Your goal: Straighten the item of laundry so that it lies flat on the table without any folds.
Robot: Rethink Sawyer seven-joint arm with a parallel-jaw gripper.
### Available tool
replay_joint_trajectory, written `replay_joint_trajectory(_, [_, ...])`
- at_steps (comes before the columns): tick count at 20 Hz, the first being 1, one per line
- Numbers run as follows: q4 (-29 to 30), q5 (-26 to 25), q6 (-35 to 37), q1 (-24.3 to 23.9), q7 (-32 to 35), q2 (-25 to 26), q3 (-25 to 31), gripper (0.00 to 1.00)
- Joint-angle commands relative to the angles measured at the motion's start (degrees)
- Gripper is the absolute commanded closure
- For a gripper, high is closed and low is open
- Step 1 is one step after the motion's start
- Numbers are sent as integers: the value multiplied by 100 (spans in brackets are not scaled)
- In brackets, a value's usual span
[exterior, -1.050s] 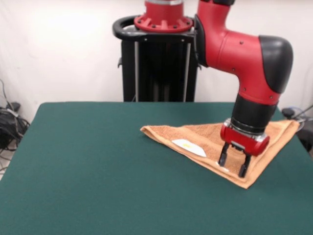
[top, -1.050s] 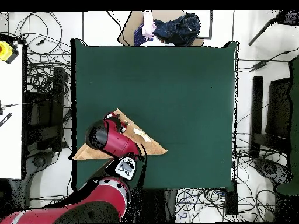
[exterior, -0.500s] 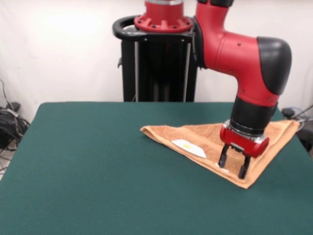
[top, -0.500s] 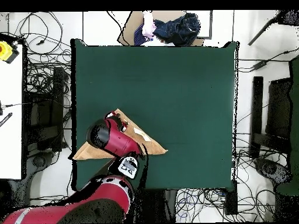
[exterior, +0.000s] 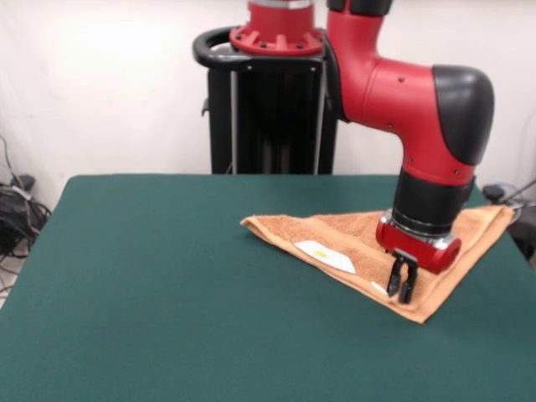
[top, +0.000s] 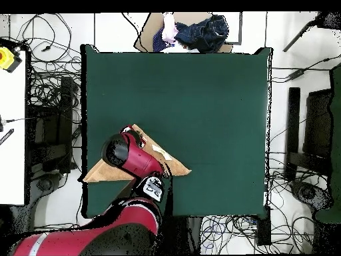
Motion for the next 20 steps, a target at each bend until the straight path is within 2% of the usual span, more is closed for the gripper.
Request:
replay_joint_trajectory(1, [167, -1, 25, -211, 1324, 245, 745, 100])
replay_joint_trajectory(6, [171, 81, 271, -145, 1263, 78, 595, 100])
replay_joint_trajectory(14, [36, 259, 1323, 444, 1371, -384, -162, 100])
replay_joint_trajectory(20, [77, 162, 1467, 455, 1353, -525, -269, 100])
